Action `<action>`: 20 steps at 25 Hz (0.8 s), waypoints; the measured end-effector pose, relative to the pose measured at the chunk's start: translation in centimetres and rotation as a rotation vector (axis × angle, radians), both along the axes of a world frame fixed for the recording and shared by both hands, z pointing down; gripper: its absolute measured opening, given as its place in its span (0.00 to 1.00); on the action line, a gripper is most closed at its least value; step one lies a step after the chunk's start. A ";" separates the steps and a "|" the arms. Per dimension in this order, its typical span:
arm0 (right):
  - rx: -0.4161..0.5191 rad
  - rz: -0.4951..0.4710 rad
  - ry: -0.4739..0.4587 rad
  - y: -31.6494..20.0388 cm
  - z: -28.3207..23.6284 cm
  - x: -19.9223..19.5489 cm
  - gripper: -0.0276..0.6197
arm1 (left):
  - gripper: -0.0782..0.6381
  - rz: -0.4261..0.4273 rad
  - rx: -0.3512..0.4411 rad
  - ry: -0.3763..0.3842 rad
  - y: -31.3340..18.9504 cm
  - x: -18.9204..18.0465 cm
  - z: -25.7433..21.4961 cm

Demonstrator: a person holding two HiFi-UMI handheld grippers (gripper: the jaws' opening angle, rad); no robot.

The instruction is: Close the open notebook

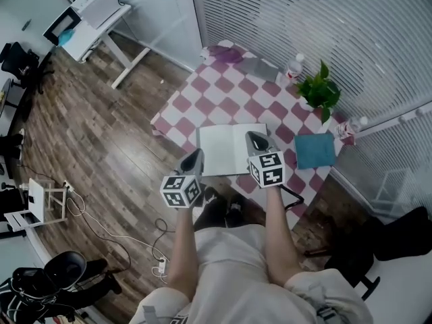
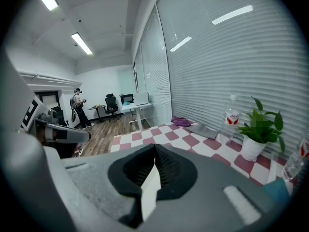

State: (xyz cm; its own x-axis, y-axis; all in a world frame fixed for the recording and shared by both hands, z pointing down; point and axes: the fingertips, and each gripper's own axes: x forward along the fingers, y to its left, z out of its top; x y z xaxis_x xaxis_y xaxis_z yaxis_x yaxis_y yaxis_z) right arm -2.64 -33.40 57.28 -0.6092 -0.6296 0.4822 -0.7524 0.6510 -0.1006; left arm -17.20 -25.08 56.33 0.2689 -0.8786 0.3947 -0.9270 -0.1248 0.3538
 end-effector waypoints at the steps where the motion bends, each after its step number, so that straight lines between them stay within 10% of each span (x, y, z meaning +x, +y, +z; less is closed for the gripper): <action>1: 0.006 0.005 0.014 -0.5 -0.1 -0.2 0.05 | 0.12 0.012 0.006 0.001 -0.7 -0.5 -0.2; 20: 0.030 0.147 0.087 -3.3 1.9 -2.9 0.05 | 0.12 0.048 -0.016 0.081 -4.2 -7.8 3.5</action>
